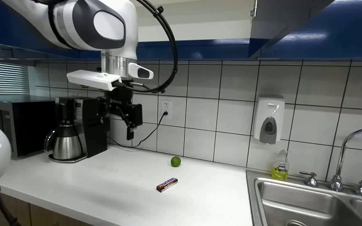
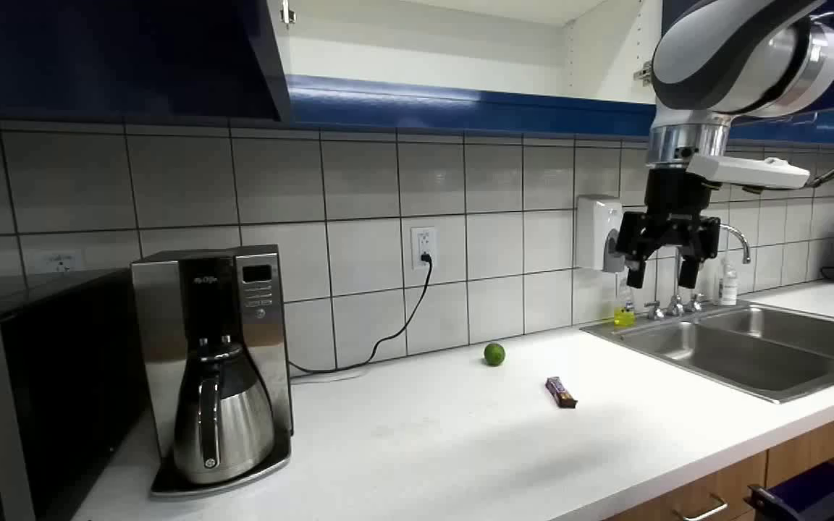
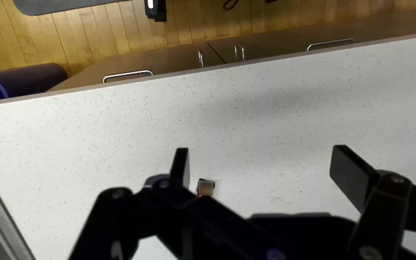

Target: Put the candy bar in the open cabinet

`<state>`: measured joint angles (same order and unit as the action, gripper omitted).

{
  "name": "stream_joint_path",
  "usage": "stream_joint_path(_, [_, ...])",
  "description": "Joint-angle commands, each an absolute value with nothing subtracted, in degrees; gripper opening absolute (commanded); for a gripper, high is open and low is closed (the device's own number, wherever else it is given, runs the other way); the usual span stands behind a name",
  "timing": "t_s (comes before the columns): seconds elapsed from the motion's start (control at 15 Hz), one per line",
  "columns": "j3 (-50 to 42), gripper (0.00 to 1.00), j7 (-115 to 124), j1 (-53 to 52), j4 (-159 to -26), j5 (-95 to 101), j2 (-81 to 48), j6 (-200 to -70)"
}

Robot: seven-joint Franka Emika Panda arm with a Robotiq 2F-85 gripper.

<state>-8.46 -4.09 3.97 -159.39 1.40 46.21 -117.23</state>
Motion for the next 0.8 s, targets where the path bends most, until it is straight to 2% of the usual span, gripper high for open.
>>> stream_joint_path(0.0, [-7.89,1.0,-4.5,4.59,-159.28,0.91,46.07,-117.1])
stream_joint_path(0.4, [-6.65,1.0,0.4,5.45,-154.36,1.12,35.33,-117.96])
stream_joint_path(0.73, [-5.67,1.0,5.11,5.73,-151.65,1.32,26.14,-127.97])
